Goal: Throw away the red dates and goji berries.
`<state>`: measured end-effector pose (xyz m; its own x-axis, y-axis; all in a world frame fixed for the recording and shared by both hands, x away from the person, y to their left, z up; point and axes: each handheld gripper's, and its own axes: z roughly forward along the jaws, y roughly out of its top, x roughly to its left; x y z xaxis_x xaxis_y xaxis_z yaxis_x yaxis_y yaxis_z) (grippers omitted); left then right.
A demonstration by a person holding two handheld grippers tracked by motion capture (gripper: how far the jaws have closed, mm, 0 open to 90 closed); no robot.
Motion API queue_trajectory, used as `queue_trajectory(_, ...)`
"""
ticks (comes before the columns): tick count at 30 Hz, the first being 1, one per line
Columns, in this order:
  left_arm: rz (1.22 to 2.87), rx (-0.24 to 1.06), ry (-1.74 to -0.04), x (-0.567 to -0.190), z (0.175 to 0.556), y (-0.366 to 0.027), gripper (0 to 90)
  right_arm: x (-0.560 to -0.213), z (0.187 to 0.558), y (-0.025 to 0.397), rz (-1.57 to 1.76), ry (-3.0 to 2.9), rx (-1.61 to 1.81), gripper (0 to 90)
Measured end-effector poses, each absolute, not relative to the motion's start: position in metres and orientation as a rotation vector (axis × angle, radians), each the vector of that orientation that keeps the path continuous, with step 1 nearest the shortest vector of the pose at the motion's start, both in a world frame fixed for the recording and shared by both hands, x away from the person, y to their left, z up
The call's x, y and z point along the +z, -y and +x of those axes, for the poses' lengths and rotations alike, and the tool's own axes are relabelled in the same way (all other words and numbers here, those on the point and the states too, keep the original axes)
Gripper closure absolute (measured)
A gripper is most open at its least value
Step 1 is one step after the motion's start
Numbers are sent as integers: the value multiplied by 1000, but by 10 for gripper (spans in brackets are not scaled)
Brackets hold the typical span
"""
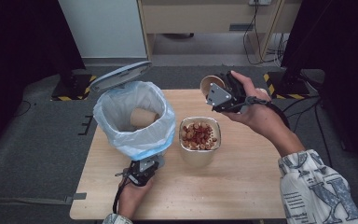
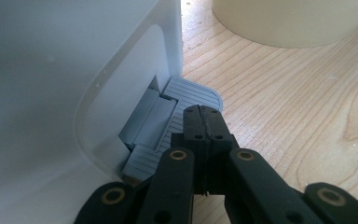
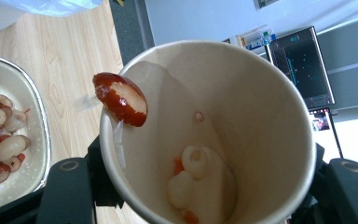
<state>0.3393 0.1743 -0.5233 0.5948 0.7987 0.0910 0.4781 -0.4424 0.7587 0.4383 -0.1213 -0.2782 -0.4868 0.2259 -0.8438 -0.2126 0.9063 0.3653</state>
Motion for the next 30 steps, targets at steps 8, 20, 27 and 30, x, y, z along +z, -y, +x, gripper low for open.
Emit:
queue_trajectory(8,2116,580,-1006,-523,339,-174,894,-281,440,119,-19,-2006,492,328)
queue_trajectory(20,2110,580,-1009,-524,339,-174,893,-292,450,122,-71,-2000,510,332)
queue_trajectory(27,2109,586,-1008,-524,338,-174,894,-291,454,127,-73,-1981,533,333)
queue_trajectory(30,2107,586,-1009,-524,339,-174,893,-290,455,127,-80,-1969,527,333)
